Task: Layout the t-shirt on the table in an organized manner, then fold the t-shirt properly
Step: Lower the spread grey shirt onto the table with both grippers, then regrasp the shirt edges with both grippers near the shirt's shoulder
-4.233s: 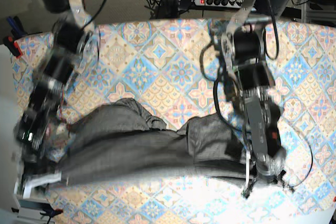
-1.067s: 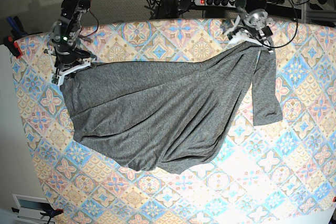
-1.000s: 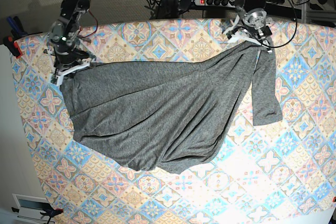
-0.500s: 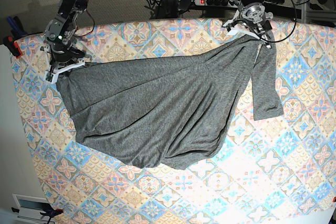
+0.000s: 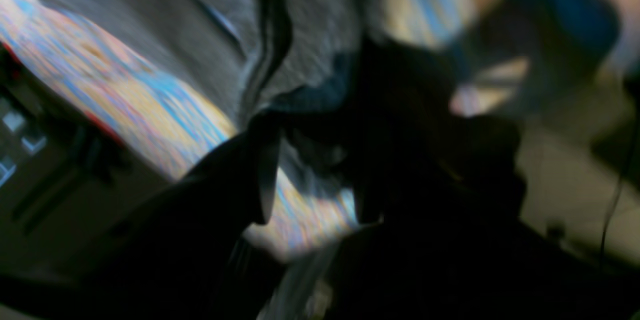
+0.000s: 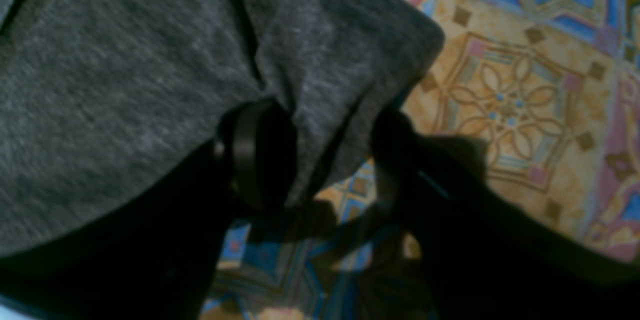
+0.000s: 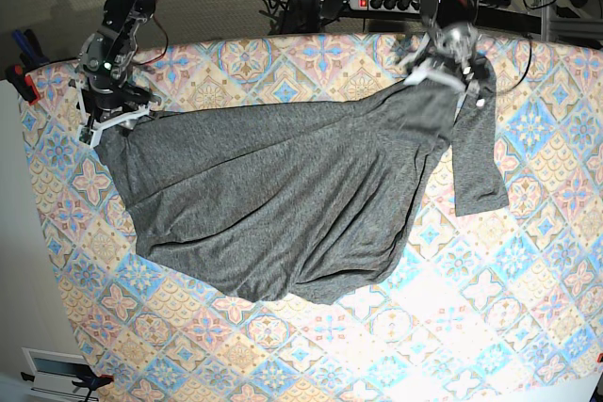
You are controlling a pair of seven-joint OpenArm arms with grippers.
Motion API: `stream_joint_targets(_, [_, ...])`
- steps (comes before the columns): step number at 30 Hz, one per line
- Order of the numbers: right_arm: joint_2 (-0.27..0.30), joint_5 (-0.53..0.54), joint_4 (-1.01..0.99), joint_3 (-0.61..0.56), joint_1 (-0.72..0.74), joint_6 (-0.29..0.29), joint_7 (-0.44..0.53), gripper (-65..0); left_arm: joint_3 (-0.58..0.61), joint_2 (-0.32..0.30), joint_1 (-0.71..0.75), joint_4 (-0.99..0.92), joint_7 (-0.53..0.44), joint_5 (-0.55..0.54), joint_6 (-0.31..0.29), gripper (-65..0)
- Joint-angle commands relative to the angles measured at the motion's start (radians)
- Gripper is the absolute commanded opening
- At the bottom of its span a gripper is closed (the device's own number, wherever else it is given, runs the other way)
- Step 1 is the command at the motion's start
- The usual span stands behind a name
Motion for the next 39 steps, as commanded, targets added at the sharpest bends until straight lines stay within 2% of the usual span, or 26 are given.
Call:
stream_joint_targets(1, [0.008,0.005,0.032,0.0,0.01,0.0,0.022,-33.2,-0.004,0.015,-0.022,0.017,0.005,0.018,0.009,-40.0])
stream_joint_targets(4, [0.008,0.005,0.069,0.005,0.01,0.0,0.022,-32.7,-0.027,0.042,-0.077,0.017,0.004,0.023,0.009,-40.2])
stream_joint_targets(9, [0.008,0.005,0.157,0.005,0.01,-0.002,0.022,-32.7,-0.024,0.031,-0.092,0.017,-0.01,0.028,0.009,-39.8])
stream_joint_targets(14, [0.008,0.004,0.181,0.006,0.011,-0.002,0.016,-32.6,-0.025,-0.016,0.013,0.015,-0.139,0.095,0.009,-39.7])
stream_joint_targets(16, [0.008,0.004,0.181,0.006,0.011,-0.002,0.023,-32.6,-0.034,-0.019,0.055,0.015,-0.222,0.109,0.009,-39.7])
stream_joint_targets(18, [0.008,0.004,0.18,0.006,0.011,-0.002,0.023,-32.6,-0.064,-0.018,0.067,0.017,-0.263,0.098,0.009,-39.7])
stream_joint_targets(19, [0.008,0.004,0.18,0.006,0.011,-0.002,0.023,-32.6,-0.084,-0.01,0.063,0.017,-0.266,0.097,0.009,-39.7])
stream_joint_targets(23, [0.008,0.004,0.181,0.005,0.011,-0.002,0.023,-32.6,-0.171,0.091,-0.042,0.017,-0.269,0.065,0.009,-39.7])
stream_joint_targets(27, [0.01,0.004,0.181,-0.001,0.013,-0.002,0.023,-32.6,-0.225,0.165,-0.126,0.017,-0.269,0.038,0.009,-39.7])
stream_joint_targets(33, [0.013,0.001,0.181,-0.014,0.114,0.0,0.023,-32.7,-0.223,0.205,-0.14,0.018,-0.292,-0.032,0.009,-39.7])
stream_joint_targets(36, [0.051,0.001,0.181,-0.069,0.14,0.0,0.023,-32.7,-0.226,0.217,-0.12,0.018,-0.364,-0.051,0.009,-39.7])
stream_joint_targets(39, [0.059,0.001,0.183,-0.121,0.142,0.0,0.023,-32.7,-0.22,0.219,-0.063,0.02,-0.45,-0.057,0.009,-39.8])
